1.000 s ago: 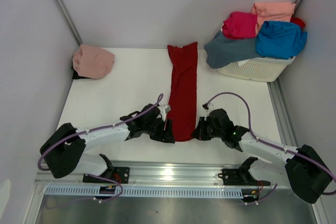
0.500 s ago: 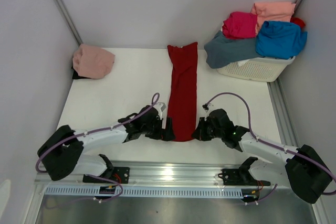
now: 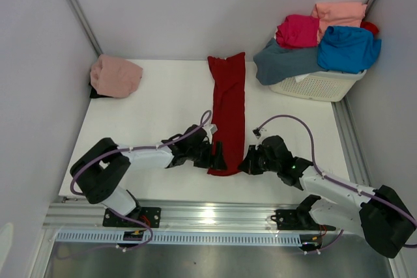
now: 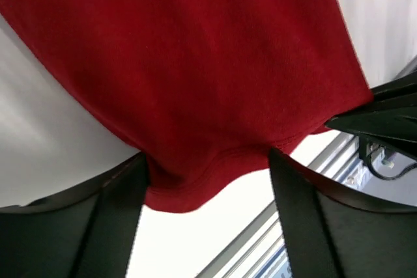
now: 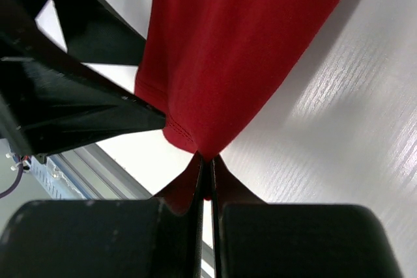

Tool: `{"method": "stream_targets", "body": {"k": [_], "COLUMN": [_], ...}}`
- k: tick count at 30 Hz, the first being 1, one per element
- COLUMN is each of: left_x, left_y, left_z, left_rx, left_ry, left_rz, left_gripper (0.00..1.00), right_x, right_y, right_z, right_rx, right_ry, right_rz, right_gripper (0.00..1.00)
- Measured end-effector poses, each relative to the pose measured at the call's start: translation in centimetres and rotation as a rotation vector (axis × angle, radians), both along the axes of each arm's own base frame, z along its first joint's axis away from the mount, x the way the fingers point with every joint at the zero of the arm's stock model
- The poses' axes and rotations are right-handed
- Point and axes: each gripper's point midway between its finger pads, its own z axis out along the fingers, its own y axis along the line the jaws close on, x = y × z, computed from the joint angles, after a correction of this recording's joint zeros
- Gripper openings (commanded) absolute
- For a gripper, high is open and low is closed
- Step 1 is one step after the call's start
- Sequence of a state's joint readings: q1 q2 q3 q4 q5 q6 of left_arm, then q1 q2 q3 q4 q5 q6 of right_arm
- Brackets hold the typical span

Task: Fold and stack the t-shirts
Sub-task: Grab the bottom of the folded rectangular tshirt with both arms, then fold the folded rectangular tshirt in 1/3 of the way

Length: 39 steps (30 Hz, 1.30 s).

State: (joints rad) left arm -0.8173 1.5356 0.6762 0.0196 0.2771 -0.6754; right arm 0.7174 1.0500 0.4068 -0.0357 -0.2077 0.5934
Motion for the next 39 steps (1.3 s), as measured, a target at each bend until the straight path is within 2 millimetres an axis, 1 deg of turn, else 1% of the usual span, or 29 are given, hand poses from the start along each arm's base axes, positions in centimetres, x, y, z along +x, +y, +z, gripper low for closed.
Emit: {"method": "stream_targets", "body": {"k": [1, 2, 4, 5, 7, 8, 10, 11, 13, 14, 15, 20, 23, 27, 34, 39], "left_x": [-0.1, -0.2, -0.5, -0.9, -1.2, -1.5, -2.0, -2.3, -2.7, -2.9, -3.2, -3.8, -4.3, -4.9, -5.8, -5.3], "left_y": [-0.2, -0.4, -0.5, -0.6, -0.6, -0.5, -0.2, 0.0, 0.3, 0.5, 0.8, 1.5, 1.9, 2.2, 2.4, 2.3], "left_z": [-0.1, -0.3, -0.5, -0.8, -1.2, -1.4, -1.7, -1.9, -1.9, -1.8, -1.8, -0.9, -0.3, 1.2, 4.6, 7.1], "left_rx": [-0.005, -0.011, -0.016, -0.018, -0.017, -0.016, -0.009, -0.006, 0.0, 0.006, 0.014, 0.024, 0.029, 0.027, 0.007, 0.018], "left_ry": [0.009, 0.019, 0.037, 0.056, 0.073, 0.085, 0.101, 0.109, 0.121, 0.125, 0.131, 0.133, 0.135, 0.141, 0.144, 0.112], "left_rz": [-0.009, -0.017, -0.028, -0.04, -0.049, -0.058, -0.067, -0.072, -0.075, -0.077, -0.078, -0.091, -0.099, -0.126, -0.175, -0.188], "left_gripper": [0.72, 0.62, 0.51, 0.41, 0.3, 0.23, 0.16, 0.09, 0.06, 0.02, 0.01, 0.01, 0.01, 0.01, 0.01, 0.01], "right_x": [0.0, 0.0, -0.1, -0.1, -0.1, -0.1, -0.1, -0.2, -0.2, -0.3, -0.4, -1.2, -1.5, -1.6, -2.0, -1.3], "right_y": [0.0, -0.1, -0.1, -0.1, -0.2, -0.2, -0.2, -0.2, -0.3, -0.3, -0.3, -0.7, -0.8, -0.4, -0.3, 0.1], "right_z": [0.1, 0.2, 0.3, 0.3, 0.3, 0.3, 0.2, 0.2, 0.1, 0.1, 0.0, -0.2, 0.4, 2.4, 5.0, 7.1], "right_rx": [0.002, 0.004, 0.005, 0.005, 0.003, 0.002, 0.002, 0.001, -0.002, -0.004, -0.006, -0.022, -0.02, 0.005, 0.023, 0.039], "right_ry": [-0.003, -0.005, -0.006, -0.006, -0.004, -0.003, -0.003, -0.002, 0.002, 0.005, 0.01, 0.036, 0.041, 0.029, 0.008, -0.033], "right_rz": [0.0, -0.001, -0.001, -0.001, -0.002, -0.002, -0.002, -0.002, -0.002, 0.0, 0.002, 0.014, 0.025, 0.048, 0.078, 0.086], "right_gripper": [0.0, 0.0, 0.0, 0.0, 0.0, 0.0, 0.0, 0.0, 0.0, 0.0, 0.0, 0.0, 0.0, 0.0, 0.0, 0.0]}}
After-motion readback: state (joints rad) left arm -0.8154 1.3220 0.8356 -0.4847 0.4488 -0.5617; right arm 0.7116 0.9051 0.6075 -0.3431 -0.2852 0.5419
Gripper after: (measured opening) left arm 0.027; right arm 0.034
